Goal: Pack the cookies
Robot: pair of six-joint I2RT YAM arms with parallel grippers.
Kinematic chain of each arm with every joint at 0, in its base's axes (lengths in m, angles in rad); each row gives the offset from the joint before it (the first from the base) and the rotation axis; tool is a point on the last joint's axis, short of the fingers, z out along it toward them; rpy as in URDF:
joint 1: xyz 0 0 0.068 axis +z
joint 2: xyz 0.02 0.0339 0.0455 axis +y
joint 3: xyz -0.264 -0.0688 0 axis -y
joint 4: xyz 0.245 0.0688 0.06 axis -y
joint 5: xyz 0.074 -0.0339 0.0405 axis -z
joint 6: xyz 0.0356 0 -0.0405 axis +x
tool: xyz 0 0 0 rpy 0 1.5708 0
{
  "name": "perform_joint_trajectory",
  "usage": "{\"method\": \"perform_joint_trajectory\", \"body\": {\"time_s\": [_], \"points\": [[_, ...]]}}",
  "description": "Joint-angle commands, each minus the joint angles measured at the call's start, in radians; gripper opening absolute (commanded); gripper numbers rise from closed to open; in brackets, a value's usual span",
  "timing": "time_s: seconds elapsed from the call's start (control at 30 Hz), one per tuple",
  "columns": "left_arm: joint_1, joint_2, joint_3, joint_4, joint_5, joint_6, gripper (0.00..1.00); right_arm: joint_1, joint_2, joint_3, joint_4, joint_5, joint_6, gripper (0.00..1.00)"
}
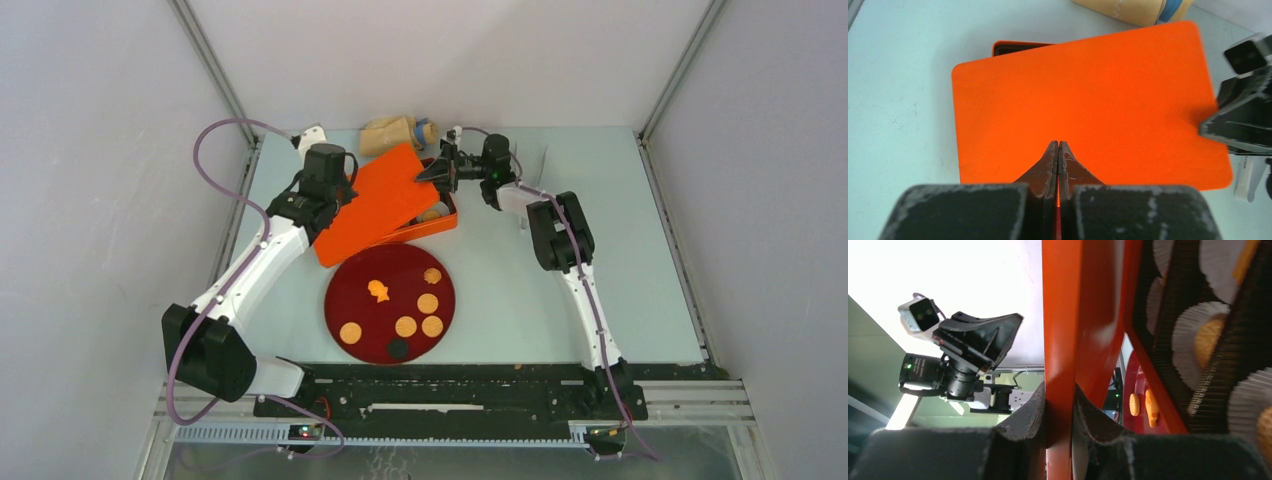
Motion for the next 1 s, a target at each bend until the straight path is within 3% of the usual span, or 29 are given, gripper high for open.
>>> {"method": "perform_joint_trajectory", "body": {"time_s": [0.0, 0.57, 0.97], "points": [[-0.002, -0.008, -0.031, 0.029, 0.009, -0.015, 0.0, -0.025, 0.004, 0.023, 0.013, 0.006, -0.018, 0.15], [-0.009, 0.045, -0.119, 0.113, 0.085, -0.033, 0.0, -0.117, 0.033, -0.007, -0.067, 0.003, -0.096, 0.15], [-0.012, 0.287, -0.13, 0.22, 0.166, -0.049, 0.0, -0.142, 0.05, -0.032, -0.056, 0.03, -0.096, 0.17]]}}
